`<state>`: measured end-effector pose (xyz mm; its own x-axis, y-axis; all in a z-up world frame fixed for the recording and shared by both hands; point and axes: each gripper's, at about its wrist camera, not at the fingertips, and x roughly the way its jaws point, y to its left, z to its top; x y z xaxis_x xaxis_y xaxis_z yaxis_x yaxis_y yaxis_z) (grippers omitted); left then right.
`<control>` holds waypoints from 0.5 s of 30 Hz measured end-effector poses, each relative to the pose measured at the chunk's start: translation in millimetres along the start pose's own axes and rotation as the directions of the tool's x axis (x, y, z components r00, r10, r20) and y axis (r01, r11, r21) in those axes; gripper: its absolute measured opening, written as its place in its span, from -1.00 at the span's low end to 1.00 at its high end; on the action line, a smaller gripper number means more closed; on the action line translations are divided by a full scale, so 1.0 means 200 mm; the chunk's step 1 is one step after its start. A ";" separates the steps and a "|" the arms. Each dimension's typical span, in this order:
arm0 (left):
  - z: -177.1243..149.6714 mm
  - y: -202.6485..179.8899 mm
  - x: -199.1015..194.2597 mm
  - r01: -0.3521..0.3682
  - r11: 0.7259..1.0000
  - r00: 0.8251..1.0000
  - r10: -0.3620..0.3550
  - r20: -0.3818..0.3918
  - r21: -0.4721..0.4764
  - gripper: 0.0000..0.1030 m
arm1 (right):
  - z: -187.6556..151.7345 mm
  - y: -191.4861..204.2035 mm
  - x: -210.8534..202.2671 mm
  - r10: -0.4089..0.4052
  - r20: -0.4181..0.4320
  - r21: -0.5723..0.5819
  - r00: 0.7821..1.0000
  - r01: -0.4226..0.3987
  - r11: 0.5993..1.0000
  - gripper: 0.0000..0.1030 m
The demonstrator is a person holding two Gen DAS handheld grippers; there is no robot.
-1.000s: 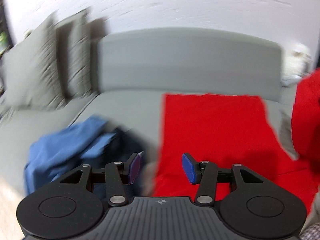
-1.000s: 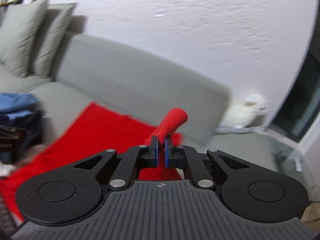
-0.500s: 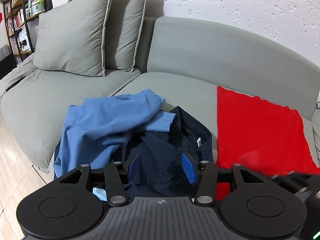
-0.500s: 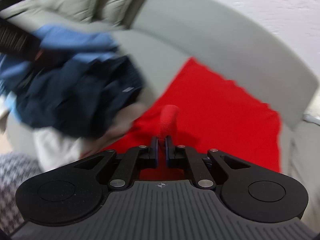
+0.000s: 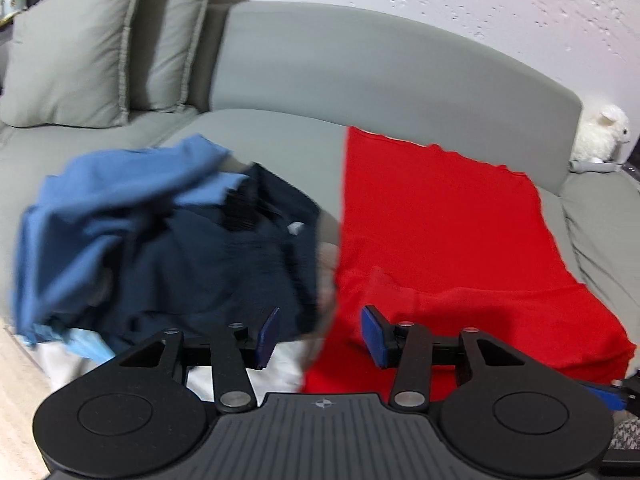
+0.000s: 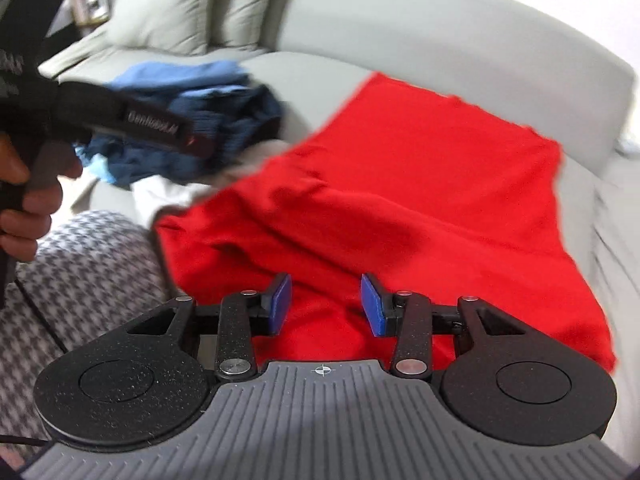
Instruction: Fold clothes
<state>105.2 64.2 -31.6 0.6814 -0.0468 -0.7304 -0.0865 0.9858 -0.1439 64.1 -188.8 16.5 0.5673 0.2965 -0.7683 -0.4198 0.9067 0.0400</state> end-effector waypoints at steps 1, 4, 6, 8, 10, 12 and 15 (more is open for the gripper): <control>-0.01 -0.02 0.03 0.011 1.000 1.000 -0.010 -0.010 0.011 -0.35 | -0.03 -0.04 -0.01 -0.009 -0.001 0.031 1.000 0.009 0.999 -0.13; -0.04 -0.05 0.09 0.035 0.999 0.998 -0.034 -0.051 0.025 -0.65 | -0.07 -0.12 0.01 -0.022 -0.012 0.098 1.000 0.023 0.995 -0.13; -0.07 -0.08 0.11 0.031 0.999 0.997 -0.028 -0.075 0.037 -0.64 | -0.08 -0.15 0.04 -0.024 -0.015 0.133 1.000 0.026 0.991 -0.13; -0.09 -0.08 0.12 0.052 0.998 0.995 -0.050 -0.092 0.017 -0.59 | -0.09 -0.18 0.07 -0.018 -0.013 0.172 1.000 0.020 0.985 -0.13; -0.10 -0.06 0.12 0.089 0.996 0.992 -0.090 -0.090 -0.019 -0.59 | -0.08 -0.19 0.10 -0.013 -0.009 0.193 1.000 0.015 0.981 -0.13; -0.11 -0.05 0.14 0.111 0.993 0.989 -0.115 -0.088 -0.050 -0.55 | -0.08 -0.19 0.12 -0.010 -0.009 0.203 1.000 0.011 0.979 -0.13; -0.12 -0.04 0.17 0.092 0.993 0.989 -0.100 -0.106 -0.078 -0.49 | -0.07 -0.19 0.16 -0.002 -0.016 0.212 1.000 0.006 0.977 -0.13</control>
<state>112.0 50.8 -72.3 0.6060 -0.1624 -0.7787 -0.0794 0.9617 -0.2624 89.0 -218.7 -18.5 0.5566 0.2893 -0.7788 -0.2567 0.9514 0.1700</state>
